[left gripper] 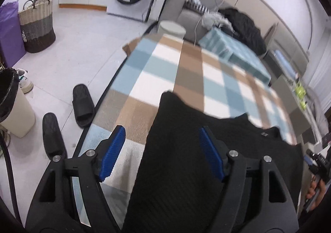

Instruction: Fold small clothes

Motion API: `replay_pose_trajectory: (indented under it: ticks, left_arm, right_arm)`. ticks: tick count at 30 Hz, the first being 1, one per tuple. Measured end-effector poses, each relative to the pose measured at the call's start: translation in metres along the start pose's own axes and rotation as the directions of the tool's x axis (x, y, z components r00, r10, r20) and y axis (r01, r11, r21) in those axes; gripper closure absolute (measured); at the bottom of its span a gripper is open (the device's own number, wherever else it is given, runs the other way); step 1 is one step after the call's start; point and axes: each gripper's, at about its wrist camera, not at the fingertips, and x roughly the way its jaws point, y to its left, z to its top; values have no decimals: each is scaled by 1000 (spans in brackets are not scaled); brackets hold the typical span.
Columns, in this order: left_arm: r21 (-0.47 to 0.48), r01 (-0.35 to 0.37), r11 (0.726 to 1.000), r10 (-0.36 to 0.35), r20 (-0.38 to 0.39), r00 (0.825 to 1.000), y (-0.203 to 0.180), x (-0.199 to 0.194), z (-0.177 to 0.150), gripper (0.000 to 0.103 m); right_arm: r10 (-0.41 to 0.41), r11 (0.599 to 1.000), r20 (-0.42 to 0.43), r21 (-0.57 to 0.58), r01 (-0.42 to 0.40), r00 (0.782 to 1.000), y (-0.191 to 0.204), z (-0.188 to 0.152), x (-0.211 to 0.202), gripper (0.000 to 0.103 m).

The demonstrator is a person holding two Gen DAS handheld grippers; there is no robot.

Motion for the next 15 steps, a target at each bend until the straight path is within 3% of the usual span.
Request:
replay_pose_trajectory:
  ticks: [3,5,8,10,11,15]
  left_arm:
    - [23,-37,999,38,-31,999,0,17,-2,36]
    - [22,-26,999,27,-41,999,1,24,-2,55]
    - [41,0,999,1,-26,1000,-2,25,-3,85]
    - [55,-2,998,2,2,1000,-3,20,-2,92]
    - [57,7,998,-7,15,1000,-4,16,-1,93]
    - [76,15,997,-20,55,998,-7,2,0,95]
  right_arm:
    - [-7,1000,-20,-10,7,1000,1,1,15,49]
    - [-12,1000,-29,-18,12,1000,3,0,22,51]
    - [-6,1000,-13,-29,6,1000,8,-1,21,65]
    - [7,1000,11,3,-7,1000,5,0,18,80]
    - [9,1000,20,10,-9,1000,4,1,16,93]
    - [51,999,73,-17,-50,996,10,5,2,97]
